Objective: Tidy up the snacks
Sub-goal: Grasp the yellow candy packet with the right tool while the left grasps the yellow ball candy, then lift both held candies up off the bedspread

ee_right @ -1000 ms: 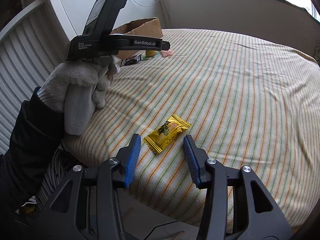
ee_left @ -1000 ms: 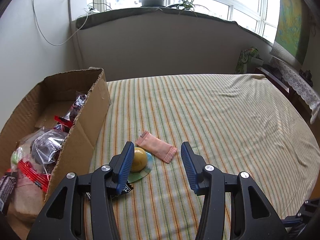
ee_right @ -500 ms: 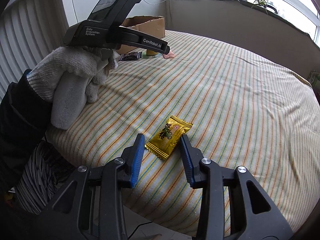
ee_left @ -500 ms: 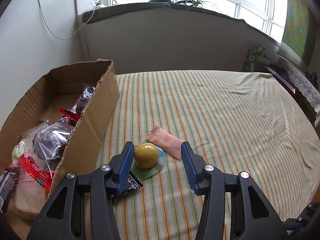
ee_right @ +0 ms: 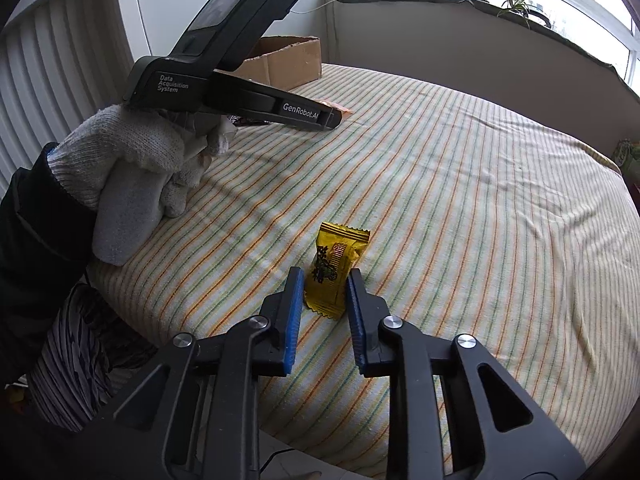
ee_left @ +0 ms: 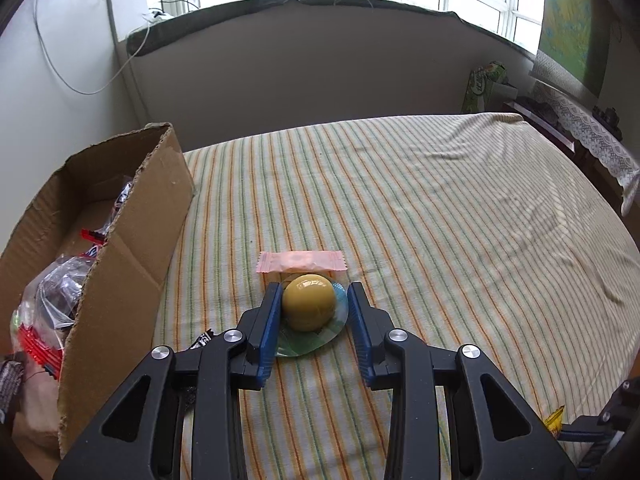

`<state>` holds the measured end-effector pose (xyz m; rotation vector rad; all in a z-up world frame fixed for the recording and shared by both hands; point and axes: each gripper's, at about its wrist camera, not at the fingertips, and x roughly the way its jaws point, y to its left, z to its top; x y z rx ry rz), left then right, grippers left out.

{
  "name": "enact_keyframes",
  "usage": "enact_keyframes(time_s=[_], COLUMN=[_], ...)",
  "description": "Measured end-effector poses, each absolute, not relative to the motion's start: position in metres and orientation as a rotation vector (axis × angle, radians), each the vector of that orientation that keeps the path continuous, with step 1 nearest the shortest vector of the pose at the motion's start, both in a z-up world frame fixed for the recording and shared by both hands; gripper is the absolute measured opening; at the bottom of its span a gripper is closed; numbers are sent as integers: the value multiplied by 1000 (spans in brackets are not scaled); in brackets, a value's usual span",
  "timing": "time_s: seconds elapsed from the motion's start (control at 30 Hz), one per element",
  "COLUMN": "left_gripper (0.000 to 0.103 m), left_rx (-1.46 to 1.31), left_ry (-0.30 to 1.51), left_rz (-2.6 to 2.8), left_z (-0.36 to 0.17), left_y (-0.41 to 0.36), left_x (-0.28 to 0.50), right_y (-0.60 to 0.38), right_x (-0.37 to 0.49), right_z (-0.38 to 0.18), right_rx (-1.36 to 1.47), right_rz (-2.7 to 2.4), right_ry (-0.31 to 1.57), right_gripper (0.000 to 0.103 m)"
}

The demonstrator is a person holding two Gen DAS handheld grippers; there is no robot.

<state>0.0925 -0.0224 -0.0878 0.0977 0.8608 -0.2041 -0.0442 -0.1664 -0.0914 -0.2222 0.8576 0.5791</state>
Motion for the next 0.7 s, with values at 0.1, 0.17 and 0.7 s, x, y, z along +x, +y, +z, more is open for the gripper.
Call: enact_keyframes(time_s=[0.1, 0.17, 0.7], left_gripper=[31, 31, 31], left_rx=[81, 65, 45], left_ry=[858, 854, 765], left_rz=[-225, -235, -290], left_z=[-86, -84, -59], left_y=[-22, -18, -23], left_x=[90, 87, 57], right_y=[-172, -175, -187], right_x=[-40, -37, -22], right_z=[-91, -90, -78], right_rx=[-188, -177, -116], right_rz=[576, 561, 515], right_ry=[862, 859, 831], right_gripper=[19, 18, 12])
